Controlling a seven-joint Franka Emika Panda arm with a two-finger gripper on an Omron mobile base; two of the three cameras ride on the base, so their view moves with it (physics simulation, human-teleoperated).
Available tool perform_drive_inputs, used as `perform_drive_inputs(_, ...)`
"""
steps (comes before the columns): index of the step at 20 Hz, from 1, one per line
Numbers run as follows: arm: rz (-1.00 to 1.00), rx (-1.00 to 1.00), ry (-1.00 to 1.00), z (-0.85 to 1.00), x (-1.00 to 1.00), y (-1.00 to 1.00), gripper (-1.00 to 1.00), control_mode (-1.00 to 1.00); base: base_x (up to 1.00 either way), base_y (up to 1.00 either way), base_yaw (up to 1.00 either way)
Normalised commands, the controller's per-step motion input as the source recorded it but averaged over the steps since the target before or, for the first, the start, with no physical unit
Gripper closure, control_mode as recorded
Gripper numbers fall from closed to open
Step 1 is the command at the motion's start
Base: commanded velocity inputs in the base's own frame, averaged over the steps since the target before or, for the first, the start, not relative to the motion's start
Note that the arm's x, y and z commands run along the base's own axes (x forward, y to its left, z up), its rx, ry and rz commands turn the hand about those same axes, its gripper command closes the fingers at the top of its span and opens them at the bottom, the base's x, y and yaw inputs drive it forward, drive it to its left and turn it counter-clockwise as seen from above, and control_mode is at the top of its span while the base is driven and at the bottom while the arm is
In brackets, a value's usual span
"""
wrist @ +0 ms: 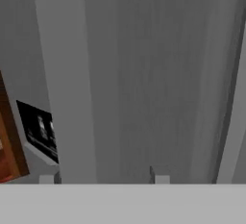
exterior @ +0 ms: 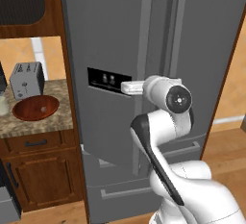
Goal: Grab a lemon wedge from the fridge and one ice cube from the ice bowl, and put them in the glass of lemonade.
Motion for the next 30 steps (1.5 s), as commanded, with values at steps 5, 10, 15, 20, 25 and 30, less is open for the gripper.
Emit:
perform_drive_inputs(5, 0.00, 0.23, -0.03, 0.71, -0.86, 0.00, -1.00, -1.00, 0.00, 0.00, 0.00)
perform_drive_inputs(10, 0.00, 0.31, -0.05, 0.86, -0.84, -0.03, -1.00, -1.00, 0.00, 0.00, 0.00)
perform_drive_inputs(15, -0.09, 0.41, 0.00, 0.80, -0.45, -0.61, -1.00, -1.00, 0.00, 0.00, 0.00)
perform_drive_inputs(20, -0.10, 0.52, 0.03, 0.25, -0.11, -0.98, -1.00, -1.00, 0.00, 0.00, 0.00)
perform_drive_inputs(25, 0.00, 0.73, 0.25, -0.23, 0.01, -0.89, -1.00, -1.00, 0.00, 0.00, 0.00)
perform_drive_inputs(30, 0.01, 0.61, 0.38, -0.51, 0.18, -0.37, -1.00, -1.00, 0.00, 0.00, 0.00)
